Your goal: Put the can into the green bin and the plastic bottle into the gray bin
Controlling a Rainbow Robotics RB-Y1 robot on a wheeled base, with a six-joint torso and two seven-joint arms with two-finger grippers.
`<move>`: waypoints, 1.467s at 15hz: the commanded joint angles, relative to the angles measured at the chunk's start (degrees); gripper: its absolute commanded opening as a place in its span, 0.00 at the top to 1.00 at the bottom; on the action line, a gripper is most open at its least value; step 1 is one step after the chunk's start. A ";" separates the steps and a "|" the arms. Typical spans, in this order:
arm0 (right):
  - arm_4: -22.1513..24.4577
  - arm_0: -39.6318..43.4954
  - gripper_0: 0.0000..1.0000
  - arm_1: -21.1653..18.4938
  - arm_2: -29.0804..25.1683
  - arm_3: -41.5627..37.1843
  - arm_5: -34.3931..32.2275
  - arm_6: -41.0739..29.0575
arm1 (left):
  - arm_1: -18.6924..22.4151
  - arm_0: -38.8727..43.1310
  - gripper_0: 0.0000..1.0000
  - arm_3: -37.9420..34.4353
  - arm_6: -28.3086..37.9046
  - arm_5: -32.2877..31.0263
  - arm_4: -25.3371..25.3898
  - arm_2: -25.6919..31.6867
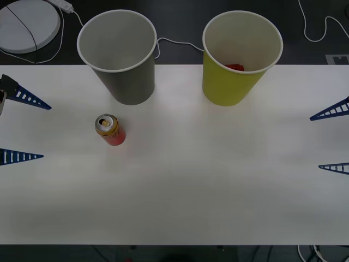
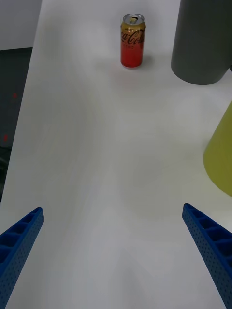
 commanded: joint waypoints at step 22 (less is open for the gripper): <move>0.00 0.00 0.00 0.00 0.00 0.00 0.00 0.00 | 0.35 -0.97 0.00 31.03 -26.89 12.66 21.01 -17.14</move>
